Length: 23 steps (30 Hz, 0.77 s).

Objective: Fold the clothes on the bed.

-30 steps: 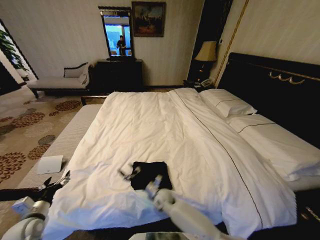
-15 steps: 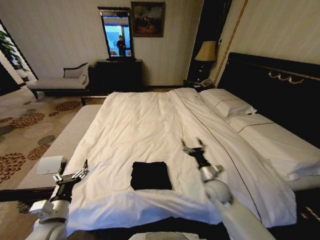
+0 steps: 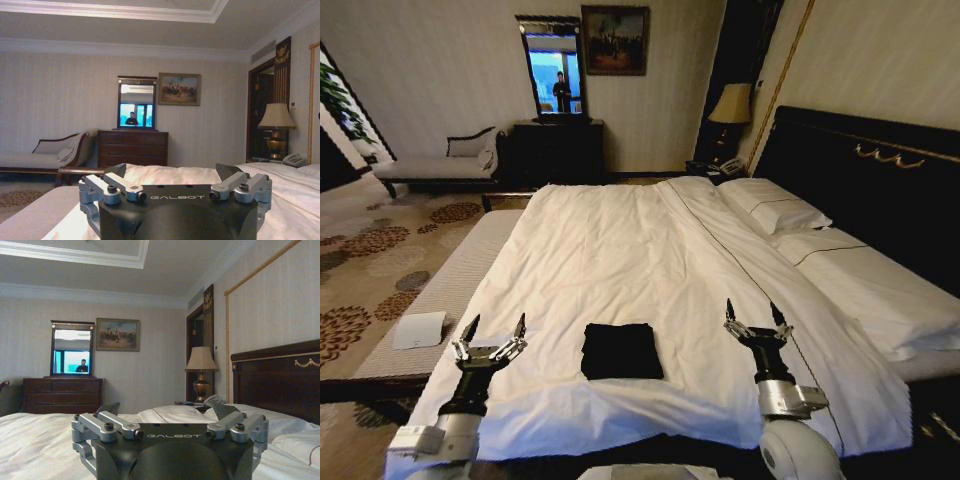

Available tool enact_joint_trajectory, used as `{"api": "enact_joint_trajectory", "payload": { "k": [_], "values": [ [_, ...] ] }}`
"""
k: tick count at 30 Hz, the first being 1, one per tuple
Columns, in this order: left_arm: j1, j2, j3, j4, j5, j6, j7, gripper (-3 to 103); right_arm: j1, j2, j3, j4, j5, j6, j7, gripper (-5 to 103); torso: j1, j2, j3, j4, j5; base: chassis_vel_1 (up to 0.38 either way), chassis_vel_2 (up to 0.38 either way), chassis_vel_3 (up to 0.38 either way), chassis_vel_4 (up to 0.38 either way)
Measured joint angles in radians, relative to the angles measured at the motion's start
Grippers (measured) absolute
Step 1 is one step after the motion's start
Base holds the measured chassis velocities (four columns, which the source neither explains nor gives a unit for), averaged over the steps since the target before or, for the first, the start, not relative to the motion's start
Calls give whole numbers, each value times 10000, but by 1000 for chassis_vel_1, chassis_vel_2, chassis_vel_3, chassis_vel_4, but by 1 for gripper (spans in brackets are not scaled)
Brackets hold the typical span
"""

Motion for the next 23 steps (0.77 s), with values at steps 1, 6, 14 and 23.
{"api": "enact_joint_trajectory", "payload": {
  "k": [1, 6, 14, 23],
  "values": [
    [-3, 3, -3, 5, -3, 3, 0, 100, 9, -4, -9, -9, 7, 0, -5, 100, 0, 0, 0, 0, -1, 0, 0, 0, 0],
    [-12, 10, -14, 32, -13, 22, 0, 100, 37, -18, -45, -44, 32, 0, -17, 100, -2, 0, -1, -1, 0, 0, 0, 0, 0],
    [-22, 18, -25, 54, -31, 38, 0, 100, 69, -31, -79, -77, 66, 0, -26, 100, -1, 0, 0, -1, 0, 0, 0, 0, 0],
    [-29, 24, -33, 67, -42, 49, 1, 100, 86, -39, -95, -98, 86, 1, -32, 100, -1, 0, 0, -1, 0, 0, 0, 0, 0]
  ]
}}
